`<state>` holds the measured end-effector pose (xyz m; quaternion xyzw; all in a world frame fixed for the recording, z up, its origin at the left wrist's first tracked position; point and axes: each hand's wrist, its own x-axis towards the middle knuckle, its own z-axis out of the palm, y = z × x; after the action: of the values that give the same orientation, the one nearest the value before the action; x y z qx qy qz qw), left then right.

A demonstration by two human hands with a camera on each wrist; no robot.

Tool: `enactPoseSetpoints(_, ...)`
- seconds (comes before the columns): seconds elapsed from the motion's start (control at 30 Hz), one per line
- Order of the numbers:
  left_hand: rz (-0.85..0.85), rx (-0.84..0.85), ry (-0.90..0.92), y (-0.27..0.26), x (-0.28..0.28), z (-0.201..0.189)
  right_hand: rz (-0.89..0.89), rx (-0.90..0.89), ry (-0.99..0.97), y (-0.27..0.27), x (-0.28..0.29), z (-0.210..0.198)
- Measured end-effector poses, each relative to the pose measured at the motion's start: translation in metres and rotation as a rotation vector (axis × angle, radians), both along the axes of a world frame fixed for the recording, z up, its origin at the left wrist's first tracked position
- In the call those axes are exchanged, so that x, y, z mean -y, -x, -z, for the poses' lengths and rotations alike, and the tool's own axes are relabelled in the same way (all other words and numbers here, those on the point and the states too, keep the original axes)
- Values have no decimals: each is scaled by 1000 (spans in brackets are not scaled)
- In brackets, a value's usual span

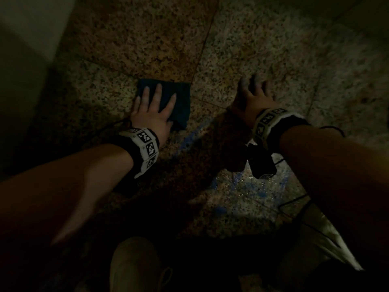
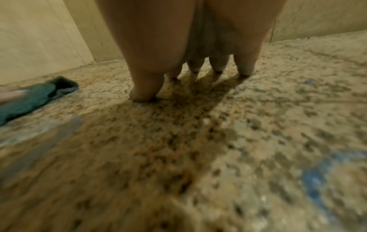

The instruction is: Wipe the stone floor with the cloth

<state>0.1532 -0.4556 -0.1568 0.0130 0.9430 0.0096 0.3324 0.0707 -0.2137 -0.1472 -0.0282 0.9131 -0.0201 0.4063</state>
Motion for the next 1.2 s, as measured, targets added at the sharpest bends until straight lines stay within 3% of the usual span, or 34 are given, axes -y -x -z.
enactPoseSetpoints(0.3,141,90,25,-44,-14,-9,-26,28,15,-28,-9,-9)
enactPoseSetpoints(0.47,268,-36,51,-35,-13,-3,98,-33,-30,-48,-23,-5)
enactPoseSetpoints(0.6,333,-60,-34,-18,-20,-3,211,0,-82,-61,-24,-9)
enactPoseSetpoints(0.9,233,-89,-40,12,-56,7,225,6,-76,-62,-27,0)
enactPoseSetpoints(1.2,281,-73,-25,3,-55,5,293,-13,-111,-75,-29,-21)
